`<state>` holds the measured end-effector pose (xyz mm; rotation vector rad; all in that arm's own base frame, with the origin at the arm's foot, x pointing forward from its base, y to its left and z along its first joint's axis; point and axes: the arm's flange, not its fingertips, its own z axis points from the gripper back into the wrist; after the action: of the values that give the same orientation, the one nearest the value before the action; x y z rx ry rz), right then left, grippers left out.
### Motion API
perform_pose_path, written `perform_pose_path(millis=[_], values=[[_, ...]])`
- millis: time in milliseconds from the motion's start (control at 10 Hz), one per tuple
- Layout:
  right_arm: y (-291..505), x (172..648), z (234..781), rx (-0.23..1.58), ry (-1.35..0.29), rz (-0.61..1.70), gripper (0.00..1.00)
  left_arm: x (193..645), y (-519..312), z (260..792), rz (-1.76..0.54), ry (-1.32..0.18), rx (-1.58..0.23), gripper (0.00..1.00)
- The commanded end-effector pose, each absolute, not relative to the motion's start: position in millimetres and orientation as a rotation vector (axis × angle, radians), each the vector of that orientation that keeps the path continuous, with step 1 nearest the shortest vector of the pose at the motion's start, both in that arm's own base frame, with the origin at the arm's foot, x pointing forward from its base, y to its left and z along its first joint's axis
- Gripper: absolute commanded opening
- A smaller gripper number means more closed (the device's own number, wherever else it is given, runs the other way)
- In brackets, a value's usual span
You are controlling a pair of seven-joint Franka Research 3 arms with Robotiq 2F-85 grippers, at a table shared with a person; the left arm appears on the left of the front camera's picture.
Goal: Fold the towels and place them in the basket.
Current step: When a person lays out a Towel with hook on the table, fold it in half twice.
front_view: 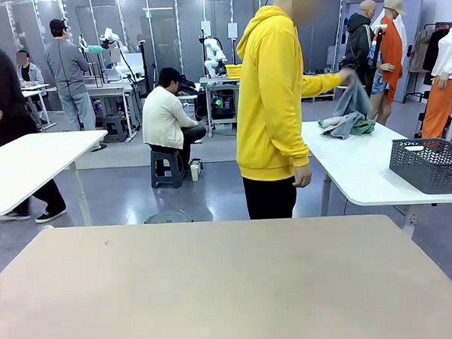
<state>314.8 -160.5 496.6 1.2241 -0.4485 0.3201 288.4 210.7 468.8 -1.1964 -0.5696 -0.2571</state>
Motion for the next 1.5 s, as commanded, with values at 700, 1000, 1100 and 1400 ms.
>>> perform_pose_path(millis=[700, 1000, 1100, 1400], values=[[-162.0, 316.7, 498.0, 1.231, -0.465, 0.337, 1.0, 289.4, 209.8, 469.0, -0.266, -0.59, -1.218, 1.0], [-162.0, 316.7, 498.0, 1.231, -0.465, 0.337, 1.0, 289.4, 209.8, 469.0, -0.266, -0.59, -1.218, 1.0], [-162.0, 316.7, 498.0, 1.231, -0.465, 0.337, 1.0, 289.4, 209.8, 469.0, -0.266, -0.59, -1.218, 1.0], [-162.0, 316.7, 498.0, 1.231, -0.465, 0.337, 1.0, 289.4, 209.8, 469.0, -0.266, -0.59, -1.218, 1.0]])
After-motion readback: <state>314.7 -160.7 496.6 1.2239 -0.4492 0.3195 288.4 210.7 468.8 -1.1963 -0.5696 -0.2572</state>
